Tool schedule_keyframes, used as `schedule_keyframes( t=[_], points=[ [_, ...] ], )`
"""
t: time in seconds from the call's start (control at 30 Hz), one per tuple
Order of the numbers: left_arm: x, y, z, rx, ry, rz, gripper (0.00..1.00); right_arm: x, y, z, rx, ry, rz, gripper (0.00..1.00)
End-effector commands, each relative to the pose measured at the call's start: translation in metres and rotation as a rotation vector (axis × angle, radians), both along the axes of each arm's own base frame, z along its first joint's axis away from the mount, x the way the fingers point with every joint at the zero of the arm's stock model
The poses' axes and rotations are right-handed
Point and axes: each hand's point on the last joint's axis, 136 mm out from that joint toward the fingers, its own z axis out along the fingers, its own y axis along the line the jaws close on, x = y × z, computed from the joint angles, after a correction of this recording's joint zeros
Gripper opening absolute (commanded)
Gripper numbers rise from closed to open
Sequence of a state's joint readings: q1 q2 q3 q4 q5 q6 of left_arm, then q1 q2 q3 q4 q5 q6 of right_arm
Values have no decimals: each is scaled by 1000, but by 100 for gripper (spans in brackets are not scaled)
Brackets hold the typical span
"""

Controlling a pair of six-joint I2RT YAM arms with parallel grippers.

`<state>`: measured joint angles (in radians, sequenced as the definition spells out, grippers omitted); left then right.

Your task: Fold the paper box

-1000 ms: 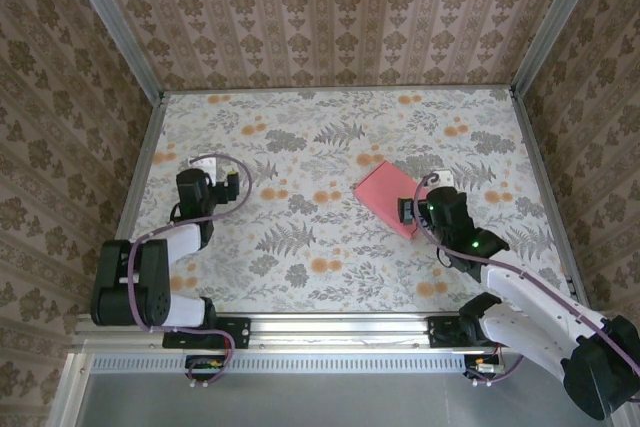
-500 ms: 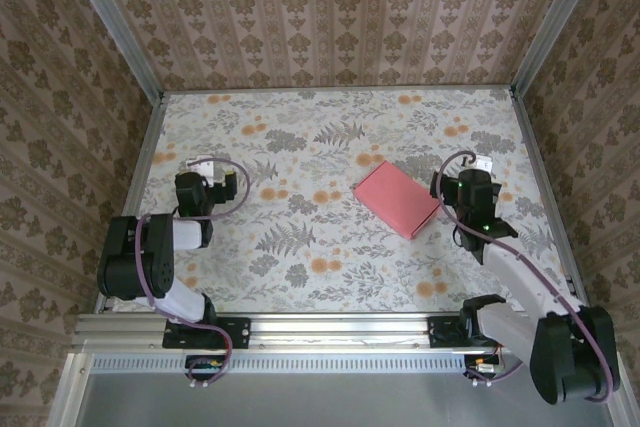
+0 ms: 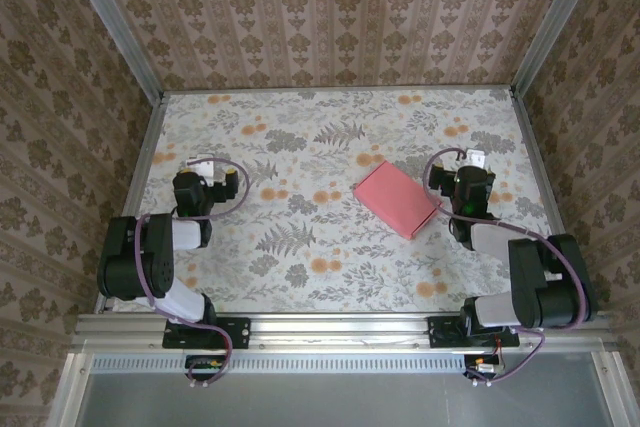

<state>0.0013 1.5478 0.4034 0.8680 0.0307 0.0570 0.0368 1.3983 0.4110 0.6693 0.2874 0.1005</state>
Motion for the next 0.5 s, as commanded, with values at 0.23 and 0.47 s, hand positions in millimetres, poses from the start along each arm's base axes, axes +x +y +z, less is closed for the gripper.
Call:
schedule_keyframes(
  t=[0.23, 0.47],
  points=[
    [1, -2, 4, -5, -20, -15, 100, 15, 12, -9, 4, -53, 87, 100],
    [1, -2, 3, -5, -21, -15, 100, 16, 26, -11, 15, -47, 174, 100]
  ],
)
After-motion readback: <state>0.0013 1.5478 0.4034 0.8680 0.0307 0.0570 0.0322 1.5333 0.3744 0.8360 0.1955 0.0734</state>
